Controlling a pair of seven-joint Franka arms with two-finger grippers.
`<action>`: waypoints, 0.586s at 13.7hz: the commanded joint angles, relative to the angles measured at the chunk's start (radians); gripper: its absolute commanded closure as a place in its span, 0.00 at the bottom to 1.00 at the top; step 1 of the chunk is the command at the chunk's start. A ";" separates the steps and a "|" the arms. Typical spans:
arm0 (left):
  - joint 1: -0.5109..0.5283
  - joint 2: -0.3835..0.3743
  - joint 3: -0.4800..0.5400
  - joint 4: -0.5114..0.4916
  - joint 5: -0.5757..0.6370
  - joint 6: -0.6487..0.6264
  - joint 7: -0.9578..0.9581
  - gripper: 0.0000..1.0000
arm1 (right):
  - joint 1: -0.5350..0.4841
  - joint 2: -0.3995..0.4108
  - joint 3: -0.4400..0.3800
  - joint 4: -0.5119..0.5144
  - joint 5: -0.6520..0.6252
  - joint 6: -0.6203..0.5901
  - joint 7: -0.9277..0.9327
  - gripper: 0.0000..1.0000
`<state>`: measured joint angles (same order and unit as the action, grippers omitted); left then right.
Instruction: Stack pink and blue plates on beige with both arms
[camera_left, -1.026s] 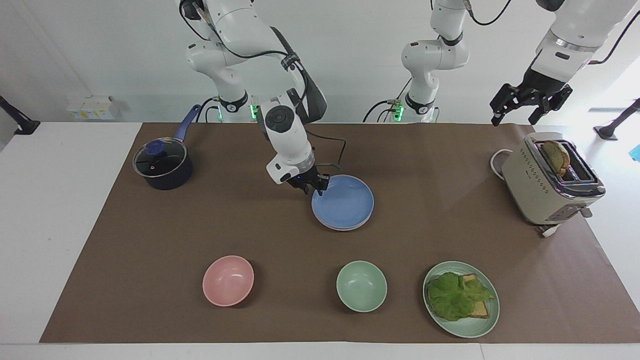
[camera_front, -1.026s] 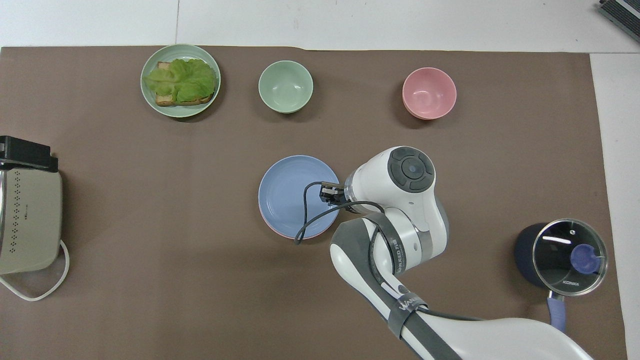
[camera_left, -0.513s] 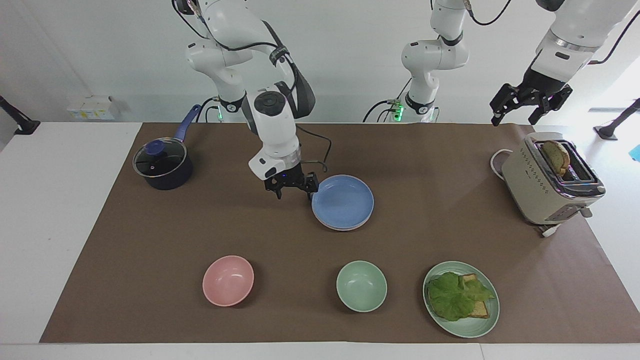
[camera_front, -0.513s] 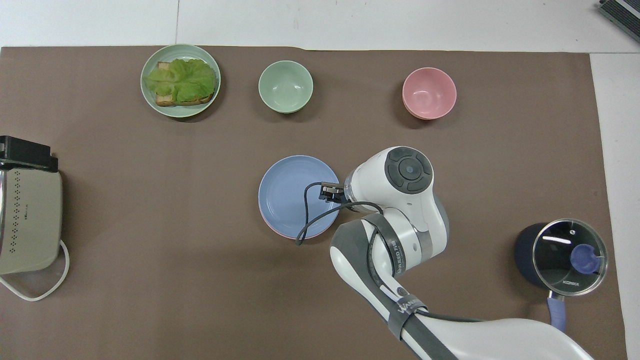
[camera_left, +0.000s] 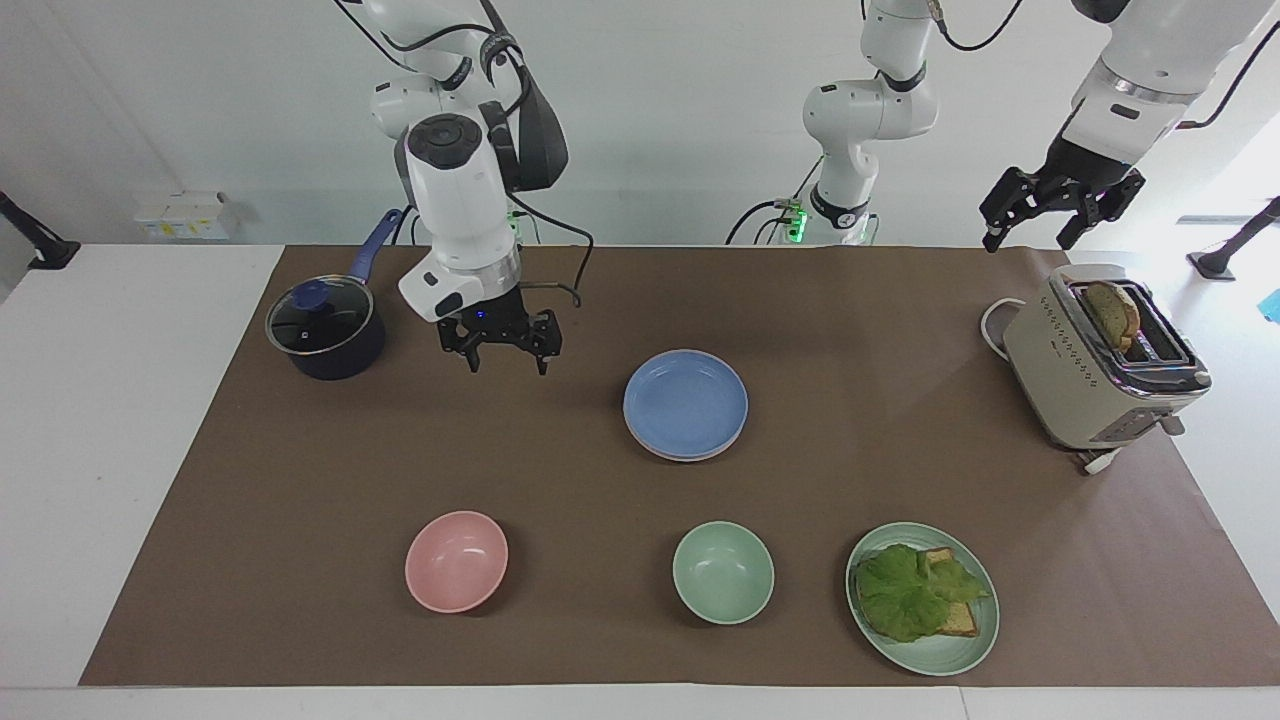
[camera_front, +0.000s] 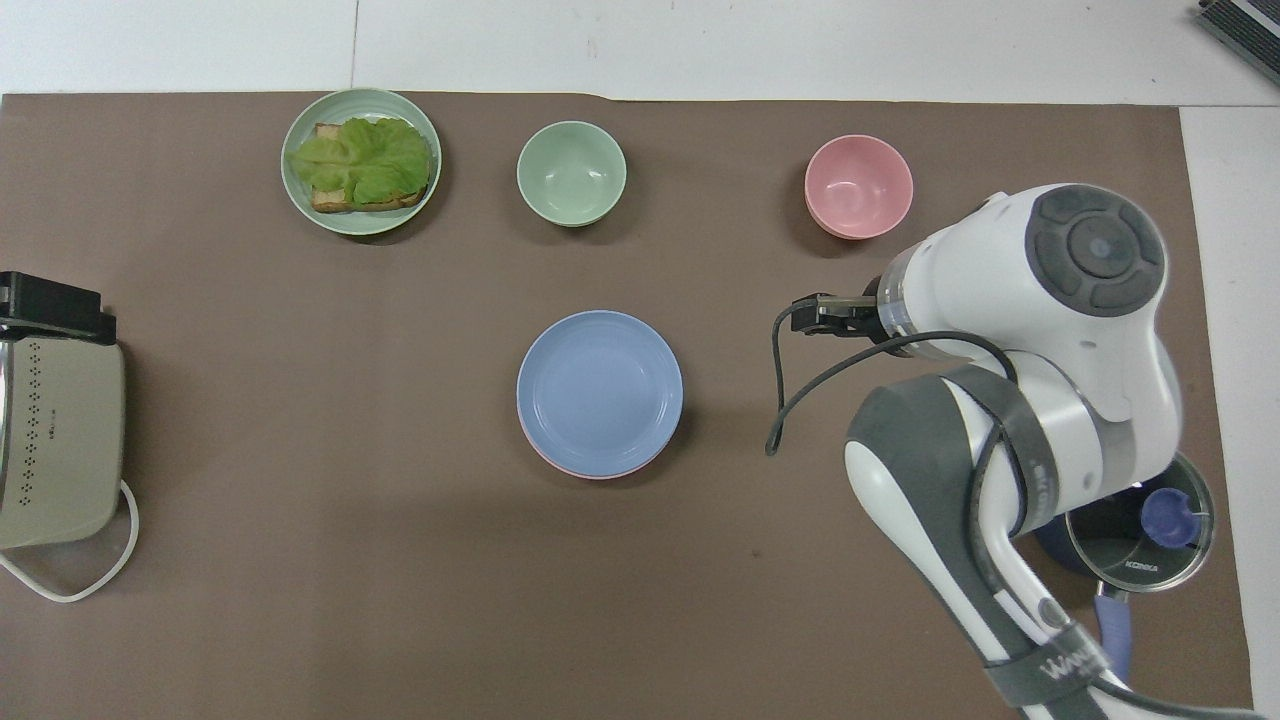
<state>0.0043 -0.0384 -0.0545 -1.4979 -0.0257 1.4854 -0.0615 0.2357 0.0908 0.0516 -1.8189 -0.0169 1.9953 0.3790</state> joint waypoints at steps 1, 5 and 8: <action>0.013 -0.009 -0.010 -0.010 0.013 -0.007 0.011 0.00 | -0.048 -0.054 0.007 0.001 -0.014 -0.065 -0.052 0.00; 0.013 -0.009 -0.010 -0.010 0.013 -0.007 0.011 0.00 | -0.134 -0.120 0.007 0.004 0.000 -0.147 -0.147 0.00; 0.013 -0.009 -0.010 -0.010 0.013 -0.007 0.011 0.00 | -0.200 -0.146 0.005 0.033 0.003 -0.213 -0.224 0.00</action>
<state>0.0043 -0.0384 -0.0545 -1.4979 -0.0257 1.4854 -0.0615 0.0777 -0.0375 0.0480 -1.8034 -0.0186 1.8239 0.2129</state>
